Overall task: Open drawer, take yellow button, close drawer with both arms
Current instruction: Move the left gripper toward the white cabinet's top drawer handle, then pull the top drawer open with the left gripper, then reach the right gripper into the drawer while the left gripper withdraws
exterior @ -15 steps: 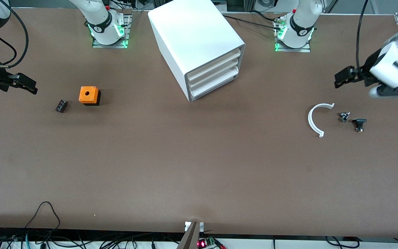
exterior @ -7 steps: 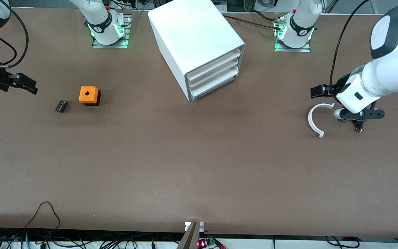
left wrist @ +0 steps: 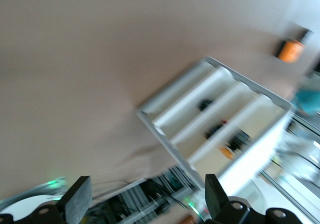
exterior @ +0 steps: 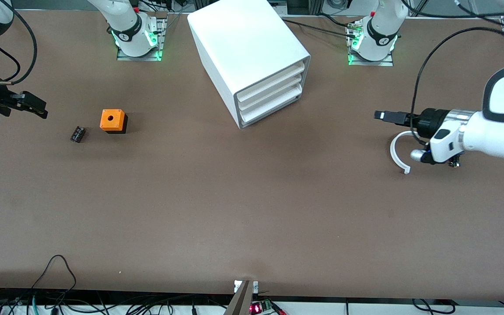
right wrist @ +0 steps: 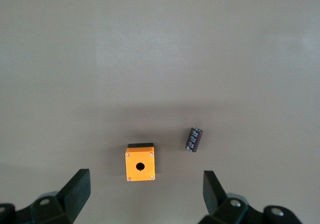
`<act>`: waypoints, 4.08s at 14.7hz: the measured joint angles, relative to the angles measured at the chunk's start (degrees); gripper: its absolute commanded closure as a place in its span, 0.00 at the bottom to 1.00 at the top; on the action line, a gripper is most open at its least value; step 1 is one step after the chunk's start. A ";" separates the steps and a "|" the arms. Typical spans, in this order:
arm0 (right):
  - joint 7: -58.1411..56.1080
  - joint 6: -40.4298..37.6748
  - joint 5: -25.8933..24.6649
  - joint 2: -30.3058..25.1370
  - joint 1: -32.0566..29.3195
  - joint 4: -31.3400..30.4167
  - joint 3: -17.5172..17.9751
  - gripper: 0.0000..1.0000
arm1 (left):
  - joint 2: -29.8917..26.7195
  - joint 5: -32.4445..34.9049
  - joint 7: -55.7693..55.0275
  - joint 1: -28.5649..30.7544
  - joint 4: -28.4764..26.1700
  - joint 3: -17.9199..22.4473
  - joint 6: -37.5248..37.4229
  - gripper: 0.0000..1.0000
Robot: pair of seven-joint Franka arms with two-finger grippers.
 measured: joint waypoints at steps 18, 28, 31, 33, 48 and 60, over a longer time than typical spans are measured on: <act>-0.22 0.00 0.00 0.00 0.00 -0.01 0.01 0.00 | 5.84 -22.07 19.59 -2.80 -23.11 -20.15 17.85 0.38; -1.54 0.02 0.11 0.00 0.00 -0.01 -0.10 0.00 | 5.66 -22.11 19.77 -2.81 -26.89 -24.16 21.09 1.00; -1.55 -0.05 2.16 0.00 -0.02 -0.01 -0.39 0.00 | 5.03 -22.52 21.12 -2.46 -26.82 -23.30 21.18 1.00; -1.55 -0.05 2.65 0.01 -0.02 -0.02 -0.83 0.00 | 4.00 -22.54 21.67 -1.50 -26.21 -19.67 21.42 1.00; -1.97 0.35 5.41 1.90 4.53 -0.07 -0.73 0.00 | 0.41 -21.06 21.80 3.03 -17.75 -9.89 31.43 0.00; -1.37 6.97 6.17 11.98 35.72 9.92 0.00 0.00 | -16.30 16.86 17.85 4.57 -9.00 -1.45 29.27 0.00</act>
